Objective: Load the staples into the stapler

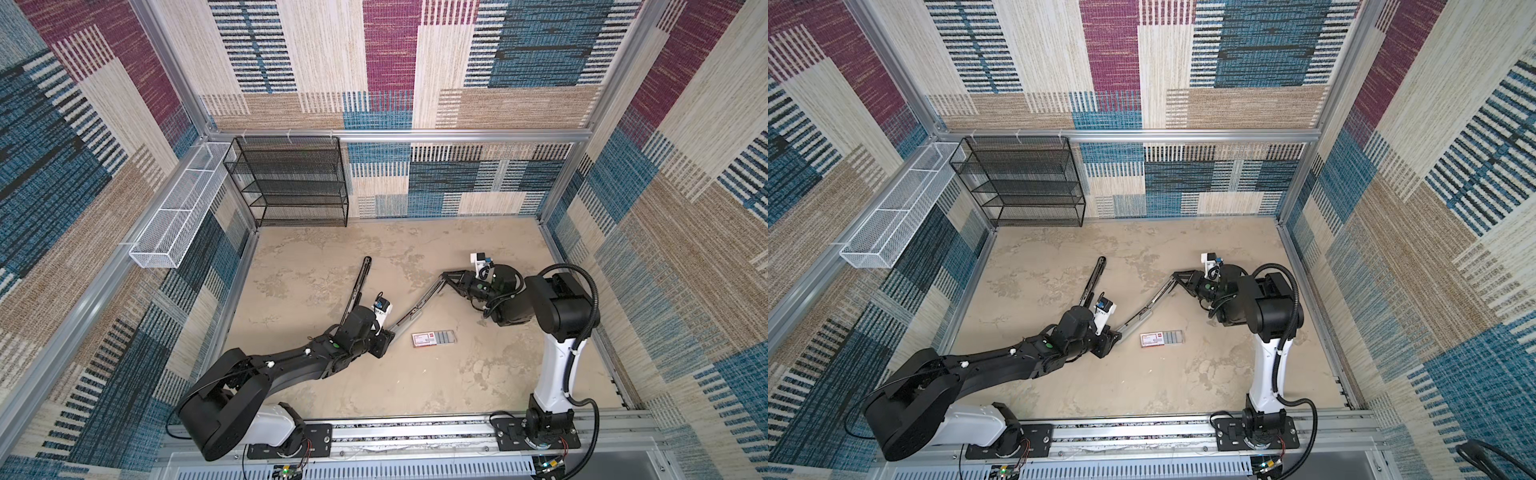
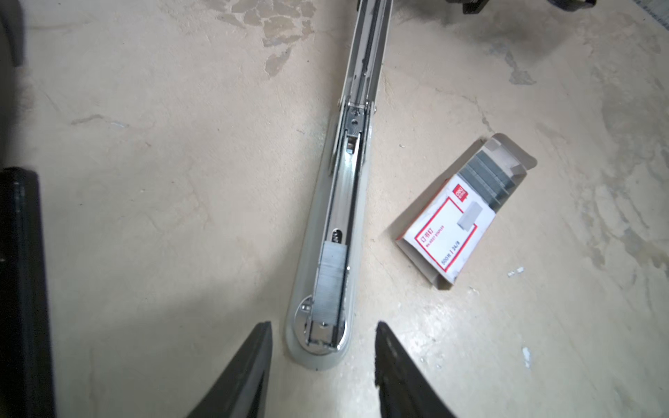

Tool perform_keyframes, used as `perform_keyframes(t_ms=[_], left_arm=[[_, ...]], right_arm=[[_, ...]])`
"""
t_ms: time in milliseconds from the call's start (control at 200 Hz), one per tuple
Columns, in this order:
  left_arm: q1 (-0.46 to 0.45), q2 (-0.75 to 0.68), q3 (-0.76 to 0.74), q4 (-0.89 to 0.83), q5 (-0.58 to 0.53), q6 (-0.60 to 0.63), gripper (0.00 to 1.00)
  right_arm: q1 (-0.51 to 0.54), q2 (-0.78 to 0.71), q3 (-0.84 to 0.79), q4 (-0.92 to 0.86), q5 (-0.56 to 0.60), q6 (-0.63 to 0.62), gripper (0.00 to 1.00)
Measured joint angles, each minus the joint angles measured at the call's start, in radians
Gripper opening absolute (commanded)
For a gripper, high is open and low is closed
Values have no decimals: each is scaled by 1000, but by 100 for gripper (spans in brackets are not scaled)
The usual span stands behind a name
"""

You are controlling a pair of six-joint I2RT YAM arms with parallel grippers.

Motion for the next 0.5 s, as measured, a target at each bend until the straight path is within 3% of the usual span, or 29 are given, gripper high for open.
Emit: perform_keyframes(t_ms=[501], left_arm=[[2,95,-100,282,48,0,35]], right_arm=[[-1,13,18,-6,-1,0,18]])
